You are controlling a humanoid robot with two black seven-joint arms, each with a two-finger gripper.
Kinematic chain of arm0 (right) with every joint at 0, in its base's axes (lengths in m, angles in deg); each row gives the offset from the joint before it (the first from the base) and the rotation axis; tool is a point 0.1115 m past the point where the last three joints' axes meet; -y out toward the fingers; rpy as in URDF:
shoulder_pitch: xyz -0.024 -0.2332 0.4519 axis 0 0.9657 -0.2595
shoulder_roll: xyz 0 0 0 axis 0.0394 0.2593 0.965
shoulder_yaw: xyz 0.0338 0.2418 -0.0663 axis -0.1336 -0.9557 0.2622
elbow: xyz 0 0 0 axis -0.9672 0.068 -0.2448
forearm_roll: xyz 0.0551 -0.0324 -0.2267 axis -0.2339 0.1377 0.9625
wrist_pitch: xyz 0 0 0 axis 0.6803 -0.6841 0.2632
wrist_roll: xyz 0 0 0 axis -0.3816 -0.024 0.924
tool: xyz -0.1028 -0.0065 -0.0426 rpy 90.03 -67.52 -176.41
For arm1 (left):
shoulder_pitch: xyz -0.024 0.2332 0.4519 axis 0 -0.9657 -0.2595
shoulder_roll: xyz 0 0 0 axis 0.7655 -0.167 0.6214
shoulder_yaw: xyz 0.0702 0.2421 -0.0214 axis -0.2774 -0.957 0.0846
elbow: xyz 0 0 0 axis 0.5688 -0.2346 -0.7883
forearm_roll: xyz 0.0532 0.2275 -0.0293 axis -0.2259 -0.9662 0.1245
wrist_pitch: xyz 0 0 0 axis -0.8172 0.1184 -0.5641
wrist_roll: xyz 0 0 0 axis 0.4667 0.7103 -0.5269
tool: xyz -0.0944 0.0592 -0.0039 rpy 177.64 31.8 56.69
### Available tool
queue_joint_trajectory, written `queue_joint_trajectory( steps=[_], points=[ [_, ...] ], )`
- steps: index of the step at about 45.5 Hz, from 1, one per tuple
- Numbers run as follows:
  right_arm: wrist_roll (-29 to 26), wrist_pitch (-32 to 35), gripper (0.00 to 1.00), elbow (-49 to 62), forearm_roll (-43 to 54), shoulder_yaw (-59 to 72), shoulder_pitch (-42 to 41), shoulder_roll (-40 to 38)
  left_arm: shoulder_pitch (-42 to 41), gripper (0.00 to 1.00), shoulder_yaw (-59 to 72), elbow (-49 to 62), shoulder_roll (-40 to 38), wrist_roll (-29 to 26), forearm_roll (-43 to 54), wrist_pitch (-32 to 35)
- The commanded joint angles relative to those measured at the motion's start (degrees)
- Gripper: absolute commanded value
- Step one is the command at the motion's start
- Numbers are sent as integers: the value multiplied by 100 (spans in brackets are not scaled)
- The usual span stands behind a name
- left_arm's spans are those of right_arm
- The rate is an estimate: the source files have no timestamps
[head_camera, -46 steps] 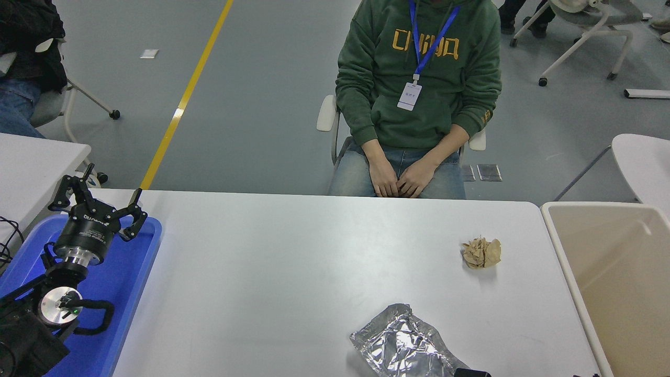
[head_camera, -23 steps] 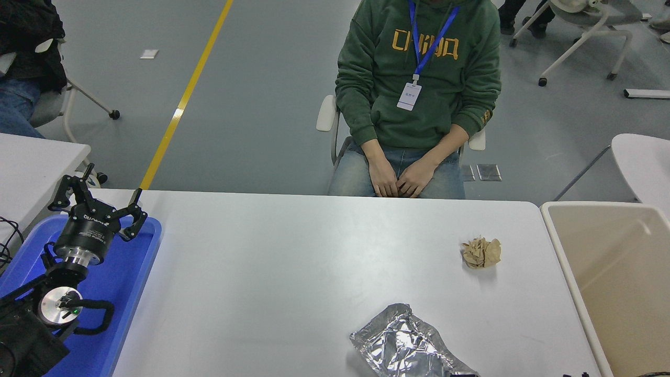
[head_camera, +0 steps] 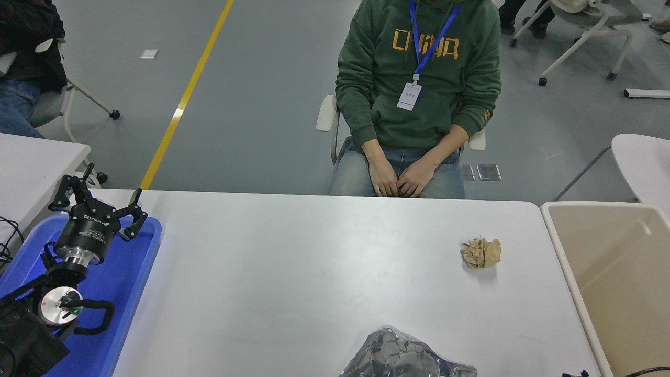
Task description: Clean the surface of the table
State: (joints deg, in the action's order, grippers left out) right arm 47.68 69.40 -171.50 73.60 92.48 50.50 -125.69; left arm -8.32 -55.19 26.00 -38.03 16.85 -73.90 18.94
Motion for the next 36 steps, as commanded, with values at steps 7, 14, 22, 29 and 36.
queue_joint_trajectory(
  steps=[7,14,22,29,36],
  points=[
    [-8,1,0,-28,-107,23,-28,-58,0,100,-1,0,2,0,0,0],
    [-8,54,0,-99,-99,23,-54,-303,0,100,8,0,2,0,0,0],
    [1,431,0,-292,-81,23,-327,-962,0,100,-1,0,2,0,0,0],
    [10,950,0,-441,-46,14,-582,-1841,0,100,-1,0,-6,0,0,0],
    [27,1600,0,-590,59,-74,-749,-2798,0,100,8,0,2,0,0,0]
  ],
)
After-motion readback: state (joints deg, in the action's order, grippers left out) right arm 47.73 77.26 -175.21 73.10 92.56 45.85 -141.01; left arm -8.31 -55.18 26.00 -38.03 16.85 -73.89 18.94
